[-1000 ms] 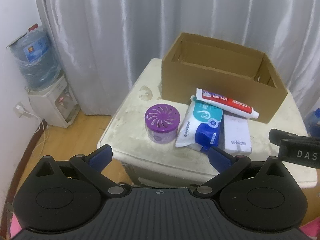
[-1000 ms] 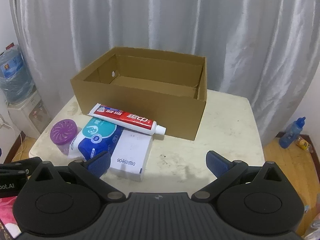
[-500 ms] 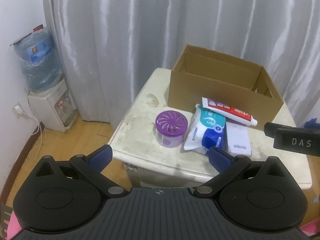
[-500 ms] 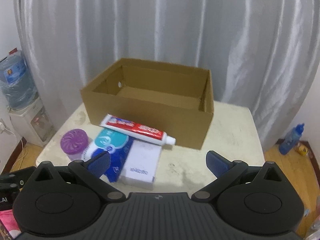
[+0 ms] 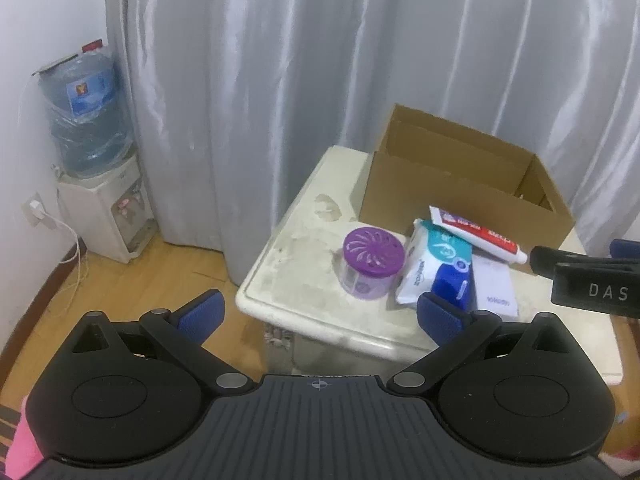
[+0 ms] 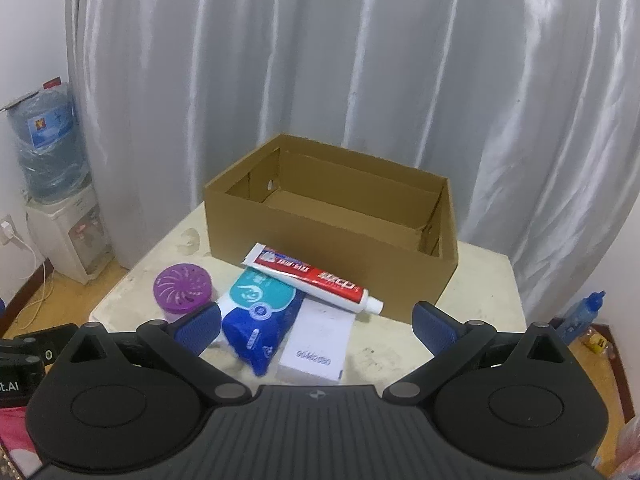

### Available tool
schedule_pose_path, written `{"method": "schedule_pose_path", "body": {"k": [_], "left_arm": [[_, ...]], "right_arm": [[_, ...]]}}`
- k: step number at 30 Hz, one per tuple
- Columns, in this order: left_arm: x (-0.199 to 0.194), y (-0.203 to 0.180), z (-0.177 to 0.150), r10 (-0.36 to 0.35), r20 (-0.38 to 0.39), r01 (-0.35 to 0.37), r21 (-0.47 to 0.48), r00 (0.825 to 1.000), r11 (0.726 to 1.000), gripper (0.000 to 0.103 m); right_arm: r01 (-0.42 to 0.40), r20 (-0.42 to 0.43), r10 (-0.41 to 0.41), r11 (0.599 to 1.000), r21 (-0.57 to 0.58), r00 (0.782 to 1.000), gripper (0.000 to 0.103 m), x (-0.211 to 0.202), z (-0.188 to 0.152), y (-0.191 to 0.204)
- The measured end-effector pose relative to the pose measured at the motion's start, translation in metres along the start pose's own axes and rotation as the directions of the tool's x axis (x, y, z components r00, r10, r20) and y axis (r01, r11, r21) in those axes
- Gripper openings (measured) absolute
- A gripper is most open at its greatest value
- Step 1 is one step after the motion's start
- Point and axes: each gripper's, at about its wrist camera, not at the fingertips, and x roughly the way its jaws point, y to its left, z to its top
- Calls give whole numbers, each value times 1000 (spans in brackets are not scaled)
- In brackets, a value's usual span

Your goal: Organize objects

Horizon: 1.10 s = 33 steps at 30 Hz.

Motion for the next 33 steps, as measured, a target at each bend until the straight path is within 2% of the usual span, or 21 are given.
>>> {"method": "schedule_pose_path", "body": {"k": [6,12,18,27,33], "left_arm": [[-6,12,-6,-18,-6,18,0,1000,1000,103],[-13,20,-8,-19,25,20,-12,999,1000,103],[-13,24,-10,-41,24,42,-16,999,999,103],[-13,3,-8,-98,-4,98,79,995,992,103],[-18,-19,-9,-93,14,92,91,996,992,103]], "right_arm": [[-19,-27,19,1000,25,999,103,-2,-3,7],[-50,-1,50,999,15,999,103,-6,3,18],[-48,-8,48,999,15,999,103,-9,2,21],[-28,18,25,987,159,1000,103,-22,-11,-25],[-73,41,65,967,244,997,103,-29,-31,-74]]}}
